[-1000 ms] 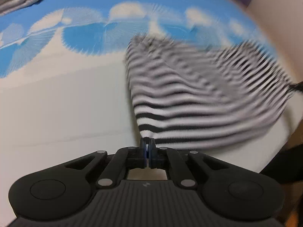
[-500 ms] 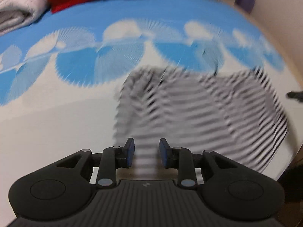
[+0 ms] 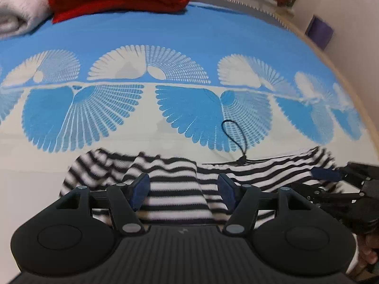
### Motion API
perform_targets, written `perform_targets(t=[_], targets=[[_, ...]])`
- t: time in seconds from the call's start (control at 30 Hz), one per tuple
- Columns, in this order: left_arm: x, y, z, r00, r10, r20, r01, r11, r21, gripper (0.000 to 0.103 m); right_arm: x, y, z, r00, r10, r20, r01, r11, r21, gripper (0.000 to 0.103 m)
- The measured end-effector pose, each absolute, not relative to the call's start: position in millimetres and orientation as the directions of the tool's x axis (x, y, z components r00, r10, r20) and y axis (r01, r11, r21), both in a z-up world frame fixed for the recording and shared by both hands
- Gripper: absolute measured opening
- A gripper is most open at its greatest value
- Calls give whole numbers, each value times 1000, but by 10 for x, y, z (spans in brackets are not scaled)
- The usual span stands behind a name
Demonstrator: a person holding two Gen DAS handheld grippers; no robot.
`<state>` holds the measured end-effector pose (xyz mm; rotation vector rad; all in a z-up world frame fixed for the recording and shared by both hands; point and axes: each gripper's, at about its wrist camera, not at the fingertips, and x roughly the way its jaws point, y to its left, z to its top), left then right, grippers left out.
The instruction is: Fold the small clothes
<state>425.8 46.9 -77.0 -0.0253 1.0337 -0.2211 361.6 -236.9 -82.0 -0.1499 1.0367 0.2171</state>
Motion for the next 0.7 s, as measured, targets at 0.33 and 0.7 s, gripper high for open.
perform_targets(t=[0.33, 0.7], targets=[[4581, 191, -1299, 461, -26, -887, 173, 983, 61, 7, 3994, -2370, -1171, 456, 62, -888, -175, 984, -21, 11], [4647, 331, -1261, 480, -61, -875, 106, 994, -12, 35, 4120, -2363, -1294, 507, 18, -862, -80, 996, -26, 9]])
